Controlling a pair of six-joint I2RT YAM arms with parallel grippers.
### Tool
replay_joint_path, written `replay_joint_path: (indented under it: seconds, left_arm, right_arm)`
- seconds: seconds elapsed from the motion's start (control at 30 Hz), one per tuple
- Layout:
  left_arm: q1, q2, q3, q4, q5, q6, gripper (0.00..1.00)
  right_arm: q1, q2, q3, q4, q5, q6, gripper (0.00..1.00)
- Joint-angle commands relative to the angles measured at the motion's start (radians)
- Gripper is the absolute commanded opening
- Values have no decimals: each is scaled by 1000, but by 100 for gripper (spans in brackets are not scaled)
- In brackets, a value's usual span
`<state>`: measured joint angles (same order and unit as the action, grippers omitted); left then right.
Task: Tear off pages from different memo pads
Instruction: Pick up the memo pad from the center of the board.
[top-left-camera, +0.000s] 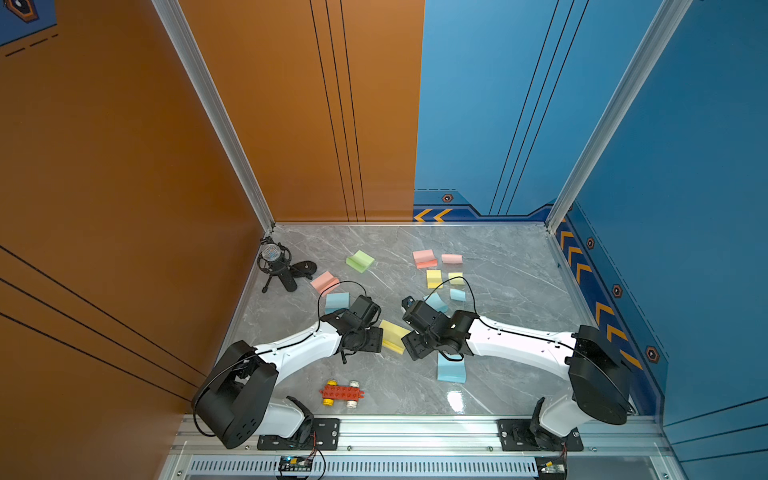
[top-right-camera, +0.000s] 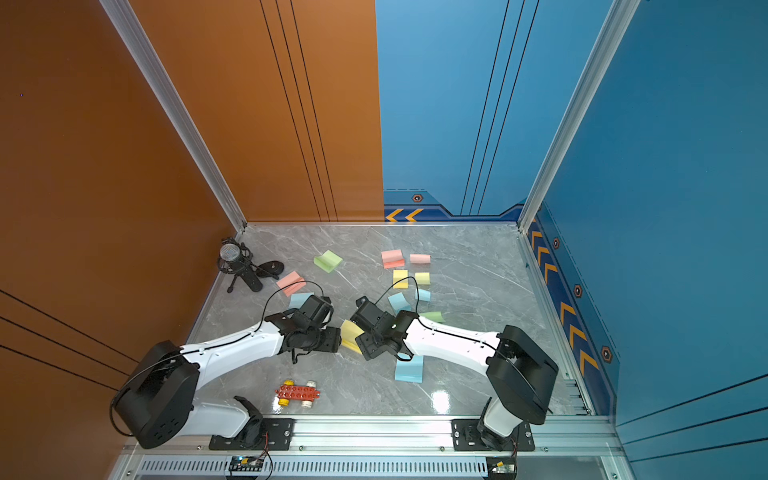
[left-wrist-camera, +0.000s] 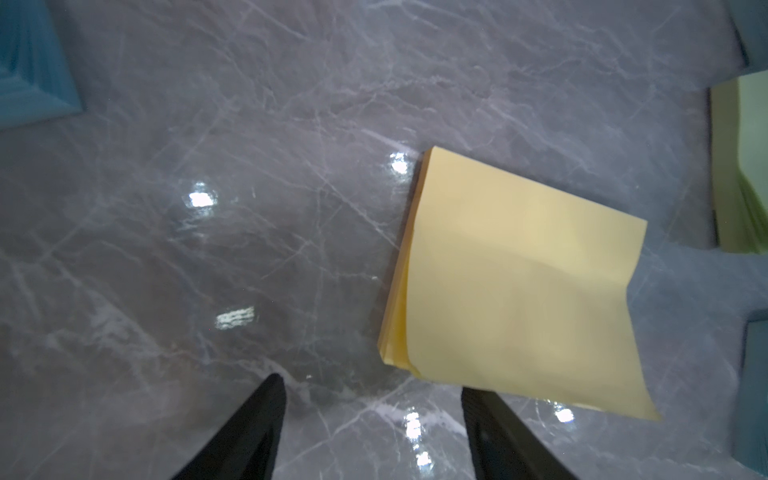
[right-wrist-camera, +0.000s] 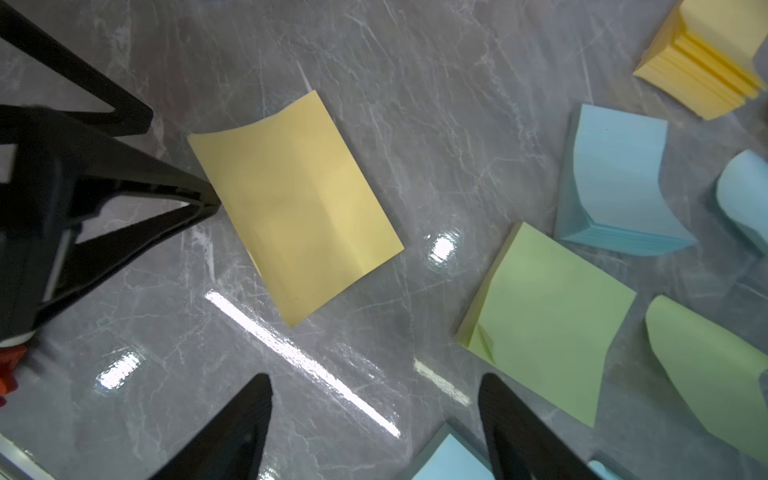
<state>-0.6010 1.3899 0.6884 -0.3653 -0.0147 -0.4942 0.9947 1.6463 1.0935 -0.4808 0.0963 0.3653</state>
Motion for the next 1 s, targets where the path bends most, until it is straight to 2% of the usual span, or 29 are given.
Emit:
replay_joint_path:
  seconds: [0.0, 0.23, 0.97]
  left_arm:
    - [18, -1, 4, -4, 15, 20, 71]
    - [24, -4, 4, -1, 24, 25, 71]
    - [26, 0, -9, 15, 27, 30, 71]
  right_arm:
    - [-4, 54, 44, 46, -90, -15, 77]
    - [-7, 147, 94, 50, -104, -16, 71]
    - [-50, 215, 124, 45, -70, -13, 71]
